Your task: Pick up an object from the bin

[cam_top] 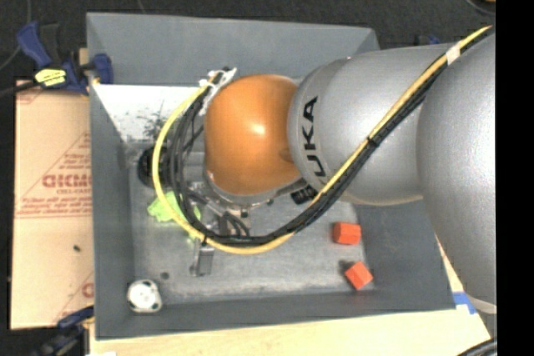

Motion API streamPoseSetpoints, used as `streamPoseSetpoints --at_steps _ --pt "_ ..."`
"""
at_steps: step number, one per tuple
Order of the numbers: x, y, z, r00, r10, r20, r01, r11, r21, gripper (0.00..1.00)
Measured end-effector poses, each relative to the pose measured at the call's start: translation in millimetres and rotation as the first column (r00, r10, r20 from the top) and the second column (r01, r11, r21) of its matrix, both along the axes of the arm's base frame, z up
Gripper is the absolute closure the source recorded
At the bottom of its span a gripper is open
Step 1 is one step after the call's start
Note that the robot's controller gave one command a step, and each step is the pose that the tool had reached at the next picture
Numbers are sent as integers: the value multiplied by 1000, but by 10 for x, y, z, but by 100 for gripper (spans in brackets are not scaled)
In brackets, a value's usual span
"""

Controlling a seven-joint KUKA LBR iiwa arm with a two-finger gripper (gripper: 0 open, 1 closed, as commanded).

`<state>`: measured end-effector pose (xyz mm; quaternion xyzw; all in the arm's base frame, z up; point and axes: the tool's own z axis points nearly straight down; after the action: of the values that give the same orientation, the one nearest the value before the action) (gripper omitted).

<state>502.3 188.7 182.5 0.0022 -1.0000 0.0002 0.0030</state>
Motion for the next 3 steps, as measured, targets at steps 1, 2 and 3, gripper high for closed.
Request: streamPoseSetpoints --at_steps 1,2,3 --pt "21 -11 45 1000 -5 8 5 1000 2 0" --pt "647 -121 -805 977 -215 8 215 977 3 0" --pt "720 -92 -585 939 -344 9 344 939 4 0"
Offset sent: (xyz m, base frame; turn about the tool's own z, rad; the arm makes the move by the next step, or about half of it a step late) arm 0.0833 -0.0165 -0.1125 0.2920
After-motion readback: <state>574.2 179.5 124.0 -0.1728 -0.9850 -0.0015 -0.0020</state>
